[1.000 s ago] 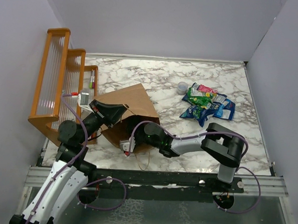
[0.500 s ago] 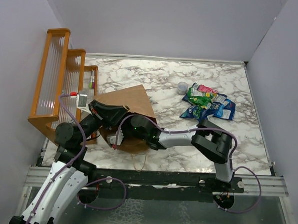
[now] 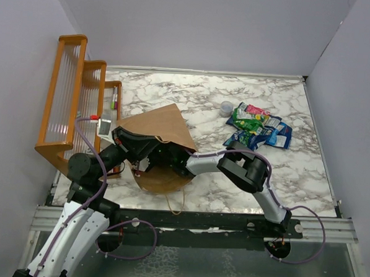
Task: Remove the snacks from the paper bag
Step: Take out the snack from the paper bag.
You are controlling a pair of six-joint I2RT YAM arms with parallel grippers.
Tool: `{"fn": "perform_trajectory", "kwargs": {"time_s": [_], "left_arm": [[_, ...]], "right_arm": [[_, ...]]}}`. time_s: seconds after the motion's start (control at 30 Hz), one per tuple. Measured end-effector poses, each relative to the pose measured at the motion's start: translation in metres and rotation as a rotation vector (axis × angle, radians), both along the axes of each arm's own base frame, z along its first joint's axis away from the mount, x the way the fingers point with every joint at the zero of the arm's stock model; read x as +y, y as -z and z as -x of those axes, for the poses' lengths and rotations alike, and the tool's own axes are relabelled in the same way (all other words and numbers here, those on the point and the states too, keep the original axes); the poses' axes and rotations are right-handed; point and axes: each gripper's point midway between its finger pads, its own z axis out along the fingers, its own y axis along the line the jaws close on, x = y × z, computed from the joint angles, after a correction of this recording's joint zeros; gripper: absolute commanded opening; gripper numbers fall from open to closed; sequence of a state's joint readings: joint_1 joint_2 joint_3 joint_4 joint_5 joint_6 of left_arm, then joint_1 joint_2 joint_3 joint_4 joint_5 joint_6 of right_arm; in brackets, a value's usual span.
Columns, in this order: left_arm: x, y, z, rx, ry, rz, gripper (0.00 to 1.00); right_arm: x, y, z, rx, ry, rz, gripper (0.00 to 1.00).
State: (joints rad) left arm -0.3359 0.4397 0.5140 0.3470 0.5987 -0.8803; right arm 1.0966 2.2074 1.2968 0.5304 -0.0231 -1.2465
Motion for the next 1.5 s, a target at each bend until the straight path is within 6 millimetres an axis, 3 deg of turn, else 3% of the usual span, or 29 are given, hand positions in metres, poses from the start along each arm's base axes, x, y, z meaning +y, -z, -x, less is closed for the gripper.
{"fn": "perform_trajectory", "kwargs": {"time_s": [0.3, 0.5, 0.63, 0.8, 1.17, 1.27, 1.5], "left_arm": [[0.001, 0.011, 0.000, 0.016, -0.014, -0.041, 0.00], [0.004, 0.015, -0.003, 0.023, -0.040, -0.053, 0.00], [0.007, 0.019, -0.006, 0.033, -0.073, -0.062, 0.00], [0.014, 0.022, -0.014, 0.052, -0.135, -0.056, 0.00], [0.027, 0.028, -0.033, 0.102, -0.256, -0.043, 0.00], [0.031, 0.032, -0.037, 0.115, -0.284, -0.051, 0.00], [0.036, 0.039, -0.044, 0.138, -0.331, -0.069, 0.00]], "right_arm": [[-0.005, 0.003, -0.012, 0.031, 0.034, -0.019, 0.29], [-0.019, 0.004, -0.005, 0.052, 0.041, -0.026, 0.14], [-0.033, -0.007, 0.006, 0.093, 0.040, -0.039, 0.11], [-0.048, -0.035, 0.025, 0.130, 0.035, -0.088, 0.08], [-0.094, -0.096, 0.106, 0.281, -0.089, -0.213, 0.02], [-0.112, -0.124, 0.127, 0.309, -0.136, -0.278, 0.01], [-0.166, -0.213, 0.184, 0.339, -0.313, -0.472, 0.01]]}}
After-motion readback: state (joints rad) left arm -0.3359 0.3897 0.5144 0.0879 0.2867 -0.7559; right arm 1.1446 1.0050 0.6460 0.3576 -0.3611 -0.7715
